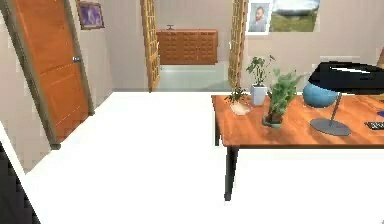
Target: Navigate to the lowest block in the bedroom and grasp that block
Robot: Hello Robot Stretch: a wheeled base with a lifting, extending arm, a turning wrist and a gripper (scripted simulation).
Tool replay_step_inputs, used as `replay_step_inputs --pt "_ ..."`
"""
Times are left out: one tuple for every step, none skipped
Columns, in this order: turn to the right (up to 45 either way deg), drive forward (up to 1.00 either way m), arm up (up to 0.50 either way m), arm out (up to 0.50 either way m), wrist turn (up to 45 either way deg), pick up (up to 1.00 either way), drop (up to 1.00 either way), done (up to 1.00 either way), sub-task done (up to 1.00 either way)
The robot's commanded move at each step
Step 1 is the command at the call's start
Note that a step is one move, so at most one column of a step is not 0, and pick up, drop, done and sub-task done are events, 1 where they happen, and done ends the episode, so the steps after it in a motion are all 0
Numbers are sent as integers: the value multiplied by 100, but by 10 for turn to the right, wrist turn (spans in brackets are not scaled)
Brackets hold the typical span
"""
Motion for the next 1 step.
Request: replay_step_inputs --pt "450 0 0 0 0 0 0 0 0"
